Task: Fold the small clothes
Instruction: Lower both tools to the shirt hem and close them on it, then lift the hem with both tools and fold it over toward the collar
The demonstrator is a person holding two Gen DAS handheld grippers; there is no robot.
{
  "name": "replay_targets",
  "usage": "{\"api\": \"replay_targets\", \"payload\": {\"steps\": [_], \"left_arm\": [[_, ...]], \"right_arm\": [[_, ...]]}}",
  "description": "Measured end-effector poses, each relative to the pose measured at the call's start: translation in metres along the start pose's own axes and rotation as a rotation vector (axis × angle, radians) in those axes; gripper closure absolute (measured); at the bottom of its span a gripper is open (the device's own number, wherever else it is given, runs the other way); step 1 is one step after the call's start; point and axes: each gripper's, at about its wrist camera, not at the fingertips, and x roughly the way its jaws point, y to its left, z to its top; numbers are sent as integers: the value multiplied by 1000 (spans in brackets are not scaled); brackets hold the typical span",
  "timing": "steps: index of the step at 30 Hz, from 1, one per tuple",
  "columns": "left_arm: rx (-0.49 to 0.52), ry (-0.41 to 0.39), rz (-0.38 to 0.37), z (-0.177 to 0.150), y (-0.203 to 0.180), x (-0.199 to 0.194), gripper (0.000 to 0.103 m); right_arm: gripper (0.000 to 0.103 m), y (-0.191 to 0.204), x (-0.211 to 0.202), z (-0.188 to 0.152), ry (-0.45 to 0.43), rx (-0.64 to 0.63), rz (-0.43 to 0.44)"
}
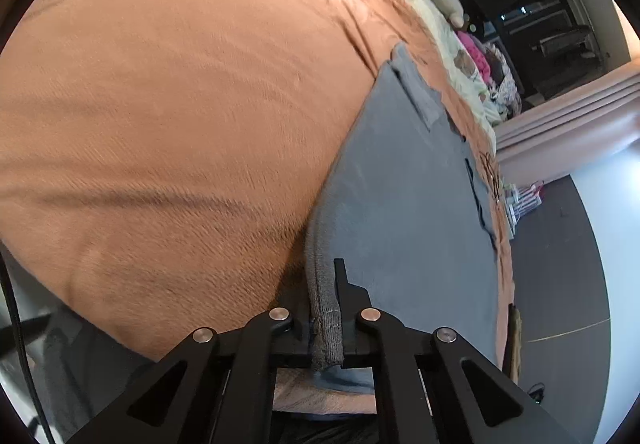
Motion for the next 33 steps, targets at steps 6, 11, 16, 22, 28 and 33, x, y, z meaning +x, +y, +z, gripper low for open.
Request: {"api": "replay_targets", "payload": {"steps": [6,11,16,22,28,33], "left_arm": [[10,-33,-40,5,-7,-26,99],[22,-73,-69,8,-15,-49,99],[32,-108,-106,3,-18,-76,99],[38,-132,-145,-9,-15,-111,99],[37,-162,-186,-26,-7,-145,99],[46,-171,-214,-42,-5,-168,99]], "right_arm": [[102,14,-27,-11,-55,-43,1],[102,21,-47,-27,-76,-74,23],[102,23,-63,-44,-76,-94,43],[102,18,-90,-59,-80,-108,90],[102,14,-111,-71,-78,-138,103],[102,14,-129,-77,-85,-159,129]]}}
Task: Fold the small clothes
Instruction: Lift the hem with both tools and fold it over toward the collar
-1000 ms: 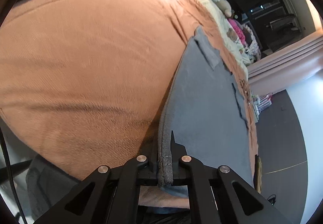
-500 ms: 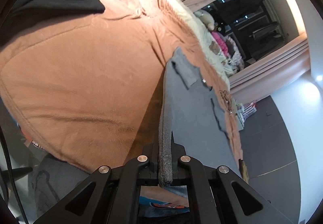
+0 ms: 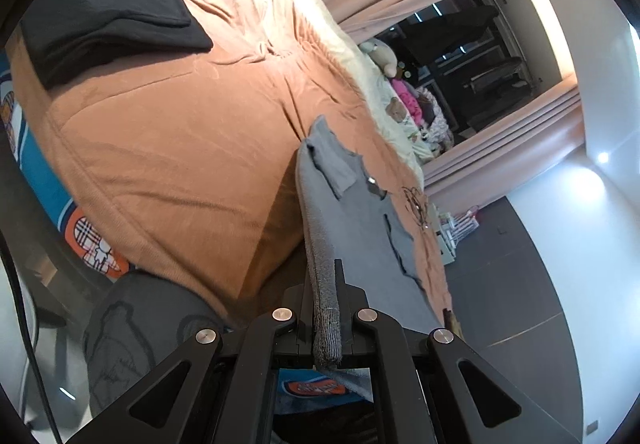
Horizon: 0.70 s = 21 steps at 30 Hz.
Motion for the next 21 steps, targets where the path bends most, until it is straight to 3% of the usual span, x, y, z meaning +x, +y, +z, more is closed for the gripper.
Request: {"api": "replay_targets", "payload": {"steps": [16,21], "left_arm": [[34,-77,-102,-18,-7,-90,99],[63,-95,-108,-18,-14,-98,99]], "right_arm": [[102,4,-40,-11,-45,-68,73],[102,1,-40,-7,-59,-103,82]]}}
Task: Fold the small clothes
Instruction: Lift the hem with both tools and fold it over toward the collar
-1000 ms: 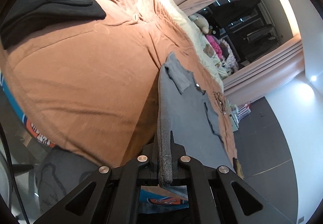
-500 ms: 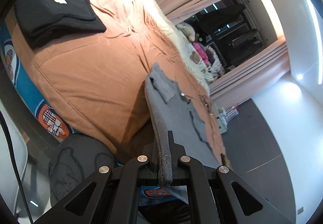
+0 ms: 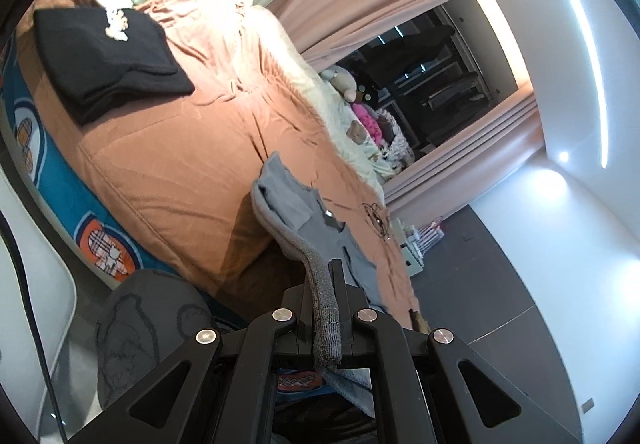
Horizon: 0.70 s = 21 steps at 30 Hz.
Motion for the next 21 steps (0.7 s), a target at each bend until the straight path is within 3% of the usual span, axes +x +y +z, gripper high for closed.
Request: {"api": "replay_targets", "payload": {"steps": [10,16,21], "left_arm": [[18,8,22,22,-3,45,99],[43,-1,41,51,-20,87,99],[55,16,99,81,-30,137,99]], "right_arm": [[102,-28,67,39,20,-12,-22],[102,-36,122,74,51,-16,-31],[102,-34,165,104,78,-21,-45]]}}
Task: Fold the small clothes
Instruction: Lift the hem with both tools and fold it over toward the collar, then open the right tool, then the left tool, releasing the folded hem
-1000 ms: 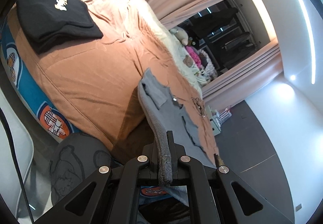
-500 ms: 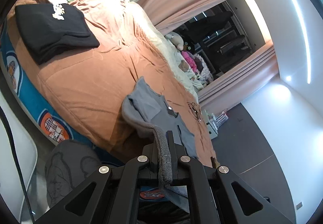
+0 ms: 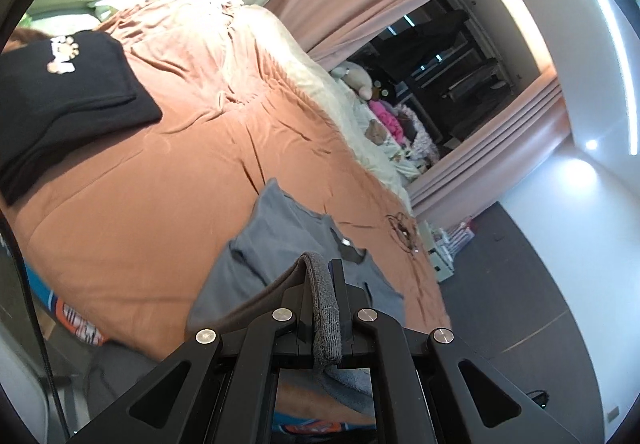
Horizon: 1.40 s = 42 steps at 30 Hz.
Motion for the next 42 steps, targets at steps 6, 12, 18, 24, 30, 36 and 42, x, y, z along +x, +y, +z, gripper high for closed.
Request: {"api": "replay_targets", "payload": {"steps": [6,12,18,24,30,36,42], "left_arm": [[26,22,48,33,-9,52,99],[54,49,117,57,-8,104,99],[56,102,165,73,2,155,99],[58,154,208,84,17,204,99],[62,201,260,89,35,250,99],[85,258,322,87,51,297,99],[116,350,396,76,73,342,97]], "right_arm": [[102,14,52,31,35,-39,-35],[102,26,104,59,64,-71,-77],[102,30,148,75,103,-72,-129],[102,34,190,89,147,-82,-199],[102,37,226,97,189,-88,-249],[102,30,268,99,236,-108,-323],[100,23,302,93,317,-119,-389]]}}
